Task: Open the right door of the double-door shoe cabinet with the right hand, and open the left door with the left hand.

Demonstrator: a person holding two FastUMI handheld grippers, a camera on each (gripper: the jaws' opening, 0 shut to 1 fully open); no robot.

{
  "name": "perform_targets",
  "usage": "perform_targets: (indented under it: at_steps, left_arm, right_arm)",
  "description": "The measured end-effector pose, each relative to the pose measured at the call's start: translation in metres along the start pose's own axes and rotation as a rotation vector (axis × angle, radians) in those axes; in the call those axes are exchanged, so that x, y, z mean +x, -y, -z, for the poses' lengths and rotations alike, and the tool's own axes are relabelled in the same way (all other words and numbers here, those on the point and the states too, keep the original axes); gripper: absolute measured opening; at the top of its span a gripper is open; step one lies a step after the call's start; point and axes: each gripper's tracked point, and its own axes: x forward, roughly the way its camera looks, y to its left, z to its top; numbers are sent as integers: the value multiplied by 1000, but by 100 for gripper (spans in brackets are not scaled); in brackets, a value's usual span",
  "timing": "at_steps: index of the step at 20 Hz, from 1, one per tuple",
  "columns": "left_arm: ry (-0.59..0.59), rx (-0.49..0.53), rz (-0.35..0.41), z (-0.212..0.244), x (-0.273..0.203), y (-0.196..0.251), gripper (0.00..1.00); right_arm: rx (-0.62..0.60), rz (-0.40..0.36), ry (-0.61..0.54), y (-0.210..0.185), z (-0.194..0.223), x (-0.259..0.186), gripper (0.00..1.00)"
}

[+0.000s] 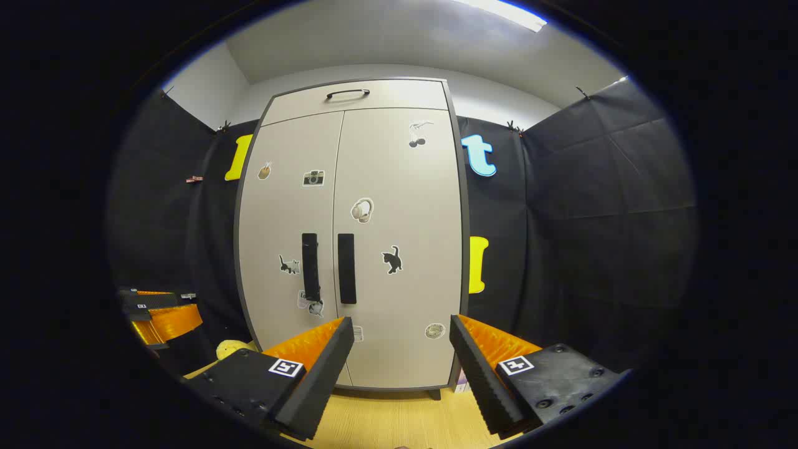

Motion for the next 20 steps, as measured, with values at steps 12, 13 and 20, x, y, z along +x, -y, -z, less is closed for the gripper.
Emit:
perform_targets:
  at_steps: [12,13,20]
  left_arm:
    - [-12,-7,-39,10,-8,-13,95]
    - [-13,-10,-43,11,-9,-14,95]
    - [-30,-16,-62,16,-12,-25,95]
  right_arm:
    - [4,-46,-35,-16,7,2,98]
    - [5,-49,-36,-18,7,4,98]
    - [0,-71,-41,-29,5,7,98]
